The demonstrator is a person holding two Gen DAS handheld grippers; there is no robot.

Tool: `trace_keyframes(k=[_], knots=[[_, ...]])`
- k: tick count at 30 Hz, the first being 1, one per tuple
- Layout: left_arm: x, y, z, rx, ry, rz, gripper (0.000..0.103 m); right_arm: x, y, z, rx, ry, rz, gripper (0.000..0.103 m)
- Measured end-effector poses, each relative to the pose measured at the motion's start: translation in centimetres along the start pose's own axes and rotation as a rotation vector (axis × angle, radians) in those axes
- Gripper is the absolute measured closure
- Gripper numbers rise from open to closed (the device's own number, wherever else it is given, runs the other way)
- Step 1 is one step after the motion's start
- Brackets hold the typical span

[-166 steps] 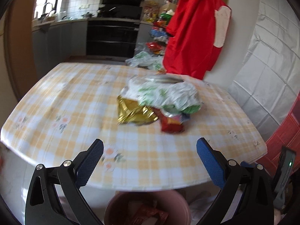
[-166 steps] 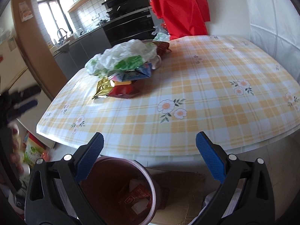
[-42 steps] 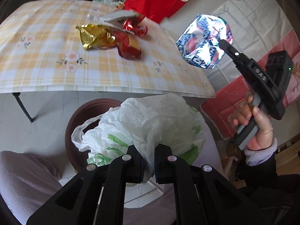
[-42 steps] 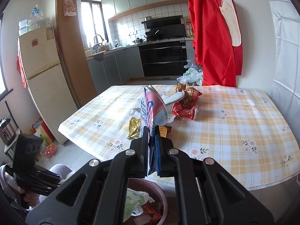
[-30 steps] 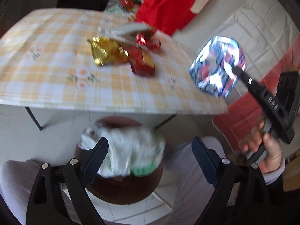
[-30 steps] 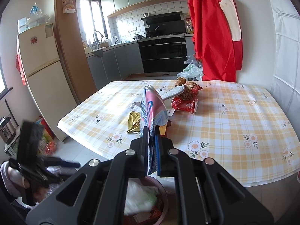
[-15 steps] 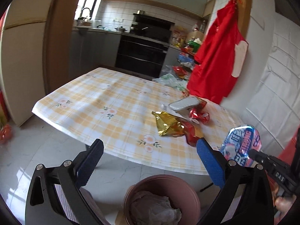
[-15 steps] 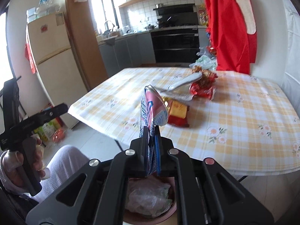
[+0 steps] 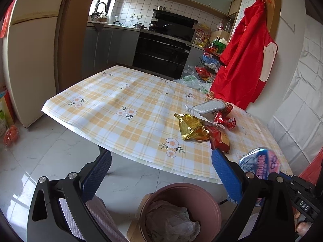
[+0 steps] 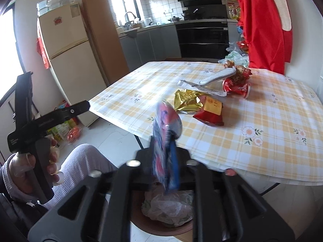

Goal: Collect trash
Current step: 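Carry the can over the bin and open the right tool to drop it, then reach the right tool to the red-and-yellow pastry packet and grasp it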

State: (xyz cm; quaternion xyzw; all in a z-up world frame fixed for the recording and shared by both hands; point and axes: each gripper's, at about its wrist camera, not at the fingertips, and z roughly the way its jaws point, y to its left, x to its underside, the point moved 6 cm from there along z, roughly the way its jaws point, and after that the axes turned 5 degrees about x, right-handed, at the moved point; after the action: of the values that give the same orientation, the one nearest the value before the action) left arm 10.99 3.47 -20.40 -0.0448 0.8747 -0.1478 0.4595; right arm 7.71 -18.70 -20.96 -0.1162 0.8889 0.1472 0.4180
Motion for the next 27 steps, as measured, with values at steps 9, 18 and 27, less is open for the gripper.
trace_keyframes(k=[9, 18, 27], knots=[[0.0, 0.1, 0.0, -0.011, -0.002, 0.009, 0.006, -0.8, -1.6, -0.7, 0.109, -0.056, 0.028, 0.008], [0.1, 0.1, 0.3, -0.015, 0.008, 0.017, 0.006, -0.4, -4.0, -0.3, 0.185, -0.038, 0.104, 0.006], [0.8, 0.0, 1.6, -0.023, 0.047, 0.027, 0.006, 0.4, -5.6, 0.9, 0.196, -0.006, 0.15, 0.006]])
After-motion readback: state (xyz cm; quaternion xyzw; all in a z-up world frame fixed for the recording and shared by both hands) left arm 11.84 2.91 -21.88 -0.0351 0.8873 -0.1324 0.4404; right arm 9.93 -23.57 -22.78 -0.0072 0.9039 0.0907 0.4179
